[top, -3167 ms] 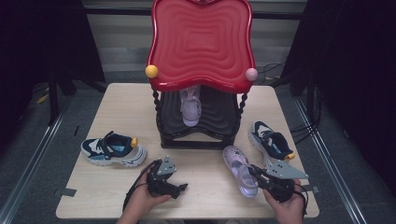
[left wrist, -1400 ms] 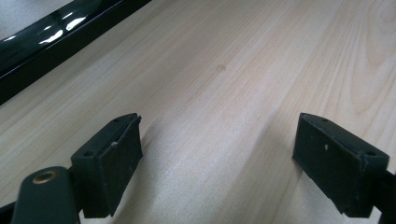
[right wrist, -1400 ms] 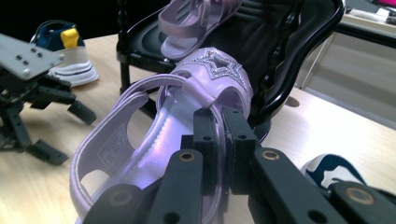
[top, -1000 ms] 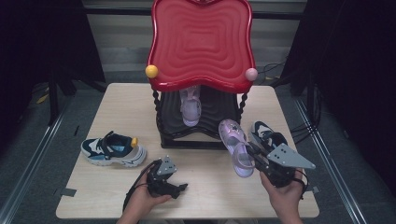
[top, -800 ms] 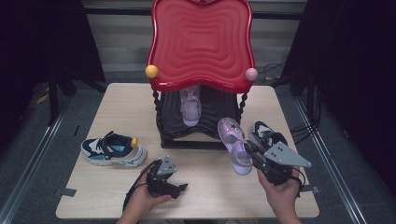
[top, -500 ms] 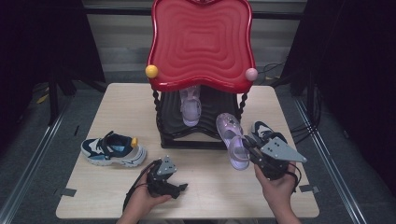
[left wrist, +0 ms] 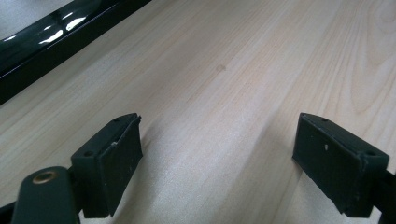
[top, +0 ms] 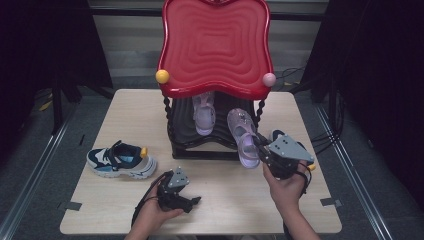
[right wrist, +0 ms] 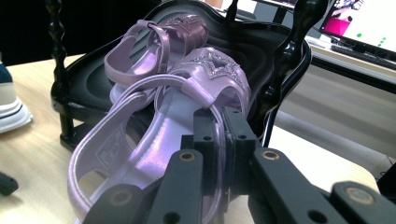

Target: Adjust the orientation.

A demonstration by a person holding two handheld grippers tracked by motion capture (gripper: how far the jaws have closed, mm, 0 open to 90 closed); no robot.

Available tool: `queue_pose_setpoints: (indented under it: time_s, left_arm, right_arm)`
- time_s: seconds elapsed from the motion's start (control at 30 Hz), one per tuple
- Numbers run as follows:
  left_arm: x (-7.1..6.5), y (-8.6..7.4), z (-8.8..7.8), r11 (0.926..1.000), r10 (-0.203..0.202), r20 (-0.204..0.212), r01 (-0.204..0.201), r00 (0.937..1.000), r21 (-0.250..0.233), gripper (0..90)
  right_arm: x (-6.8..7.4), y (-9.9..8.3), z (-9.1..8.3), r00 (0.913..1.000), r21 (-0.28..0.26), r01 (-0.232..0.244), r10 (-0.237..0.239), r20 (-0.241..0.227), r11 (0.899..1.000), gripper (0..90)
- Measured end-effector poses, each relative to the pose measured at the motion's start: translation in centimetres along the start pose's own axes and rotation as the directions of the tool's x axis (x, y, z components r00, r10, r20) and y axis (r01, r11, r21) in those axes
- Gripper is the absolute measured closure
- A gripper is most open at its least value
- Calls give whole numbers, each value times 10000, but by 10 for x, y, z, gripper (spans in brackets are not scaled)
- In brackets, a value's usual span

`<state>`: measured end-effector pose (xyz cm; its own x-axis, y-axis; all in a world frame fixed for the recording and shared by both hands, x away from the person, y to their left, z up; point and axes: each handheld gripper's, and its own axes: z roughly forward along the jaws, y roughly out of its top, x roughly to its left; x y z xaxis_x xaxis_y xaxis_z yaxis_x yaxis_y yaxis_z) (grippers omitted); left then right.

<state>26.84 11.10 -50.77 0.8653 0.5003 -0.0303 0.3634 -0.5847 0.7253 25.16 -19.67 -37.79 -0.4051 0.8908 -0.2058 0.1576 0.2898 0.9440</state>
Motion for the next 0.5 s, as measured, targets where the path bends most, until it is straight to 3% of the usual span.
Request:
queue_pose_setpoints:
  time_s: [0.5]
  left_arm:
    - [0, 0, 0, 10000, 70, 12, -70, 10000, 60, 148]
  right_arm:
    - [3, 4, 34, 9979, 15, -13, 12, 641, 10000, 853]
